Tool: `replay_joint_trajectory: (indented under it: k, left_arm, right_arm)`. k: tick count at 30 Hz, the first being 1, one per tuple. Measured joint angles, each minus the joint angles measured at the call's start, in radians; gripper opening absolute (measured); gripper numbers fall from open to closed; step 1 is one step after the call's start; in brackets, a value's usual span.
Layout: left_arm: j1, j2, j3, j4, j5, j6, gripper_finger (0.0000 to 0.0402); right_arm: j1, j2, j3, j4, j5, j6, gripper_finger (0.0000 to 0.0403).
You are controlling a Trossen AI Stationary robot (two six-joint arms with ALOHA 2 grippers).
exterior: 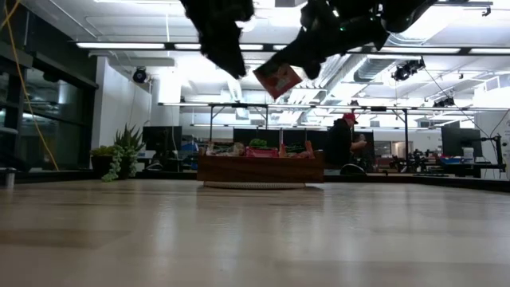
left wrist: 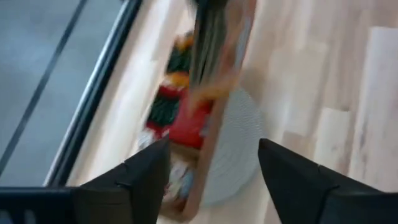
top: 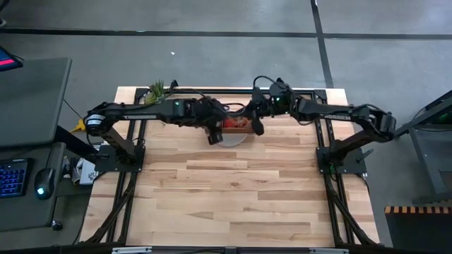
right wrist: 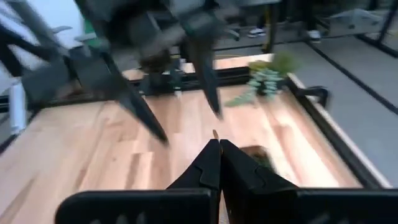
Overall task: Pick & Place Tea
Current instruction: Put the orange tea bag in the right section of the wooden organizer
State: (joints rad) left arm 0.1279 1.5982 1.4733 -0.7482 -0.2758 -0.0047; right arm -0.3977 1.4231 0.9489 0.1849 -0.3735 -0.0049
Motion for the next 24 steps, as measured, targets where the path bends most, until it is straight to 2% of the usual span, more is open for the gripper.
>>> replay_joint_trajectory:
  k: [7,14,19,24]
  left_arm:
    - [0.054,-0.11,0.0,-0.078,-0.028,-0.049,0.025]
    - [0.104,-0.262,-0.082,-0.061,-0.033,-0.114,0.025]
    - [0.11,-0.396,-0.248,0.111,-0.035,-0.168,0.025]
    - [0.108,-0.494,-0.426,0.343,-0.027,-0.247,0.025]
  right_arm:
    - [-0.109,-0.048,0.0,-0.167,0.011,-0.047,0.0]
    - [-0.179,-0.063,-0.103,-0.126,-0.055,-0.047,0.0]
    - [-0.193,-0.073,-0.236,0.125,-0.086,0.03,0.0]
    - [-0.193,-0.067,-0.304,0.225,-0.071,0.057,0.0]
